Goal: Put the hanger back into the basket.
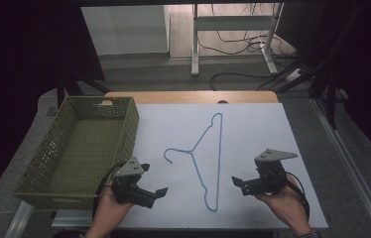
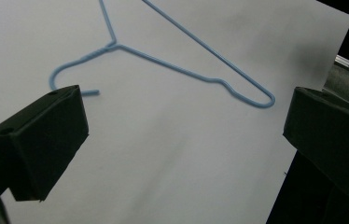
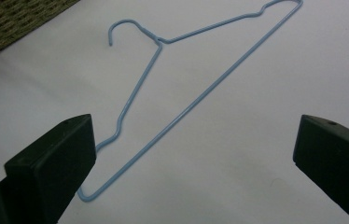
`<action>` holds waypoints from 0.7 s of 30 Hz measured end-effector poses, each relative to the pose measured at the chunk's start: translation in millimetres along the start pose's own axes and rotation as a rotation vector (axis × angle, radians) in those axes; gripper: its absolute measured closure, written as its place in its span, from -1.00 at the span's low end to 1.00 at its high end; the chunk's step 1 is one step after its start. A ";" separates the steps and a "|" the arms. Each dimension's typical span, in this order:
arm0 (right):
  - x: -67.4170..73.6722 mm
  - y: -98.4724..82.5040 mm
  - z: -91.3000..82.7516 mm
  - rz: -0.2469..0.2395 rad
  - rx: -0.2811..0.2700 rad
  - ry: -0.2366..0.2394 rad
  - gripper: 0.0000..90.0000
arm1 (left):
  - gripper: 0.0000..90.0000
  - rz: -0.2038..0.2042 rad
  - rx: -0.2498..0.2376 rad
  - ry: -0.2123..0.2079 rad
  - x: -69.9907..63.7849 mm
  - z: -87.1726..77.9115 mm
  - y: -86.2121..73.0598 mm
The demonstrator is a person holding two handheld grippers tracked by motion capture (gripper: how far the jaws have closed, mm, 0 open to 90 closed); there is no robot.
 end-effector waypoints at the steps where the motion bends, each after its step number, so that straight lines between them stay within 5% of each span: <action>1: 0.6 1.0 1.7 -0.004 0.003 0.000 -1.00 | -1.00 0.004 0.009 -0.004 -0.6 5.6 -1.9; 21: 22.8 29.6 38.8 -0.051 0.002 0.068 -0.80 | -1.00 0.045 0.050 0.033 4.9 35.4 -17.1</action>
Point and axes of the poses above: each handheld gripper's, and its own axes: z roughly forward along the jaws, y roughly out of its top, x roughly to its left, the point moved 9 cm from there along z, roughly forward along the jaws, and after that the axes turned 7 degrees about -z, right-handed, at the moved point
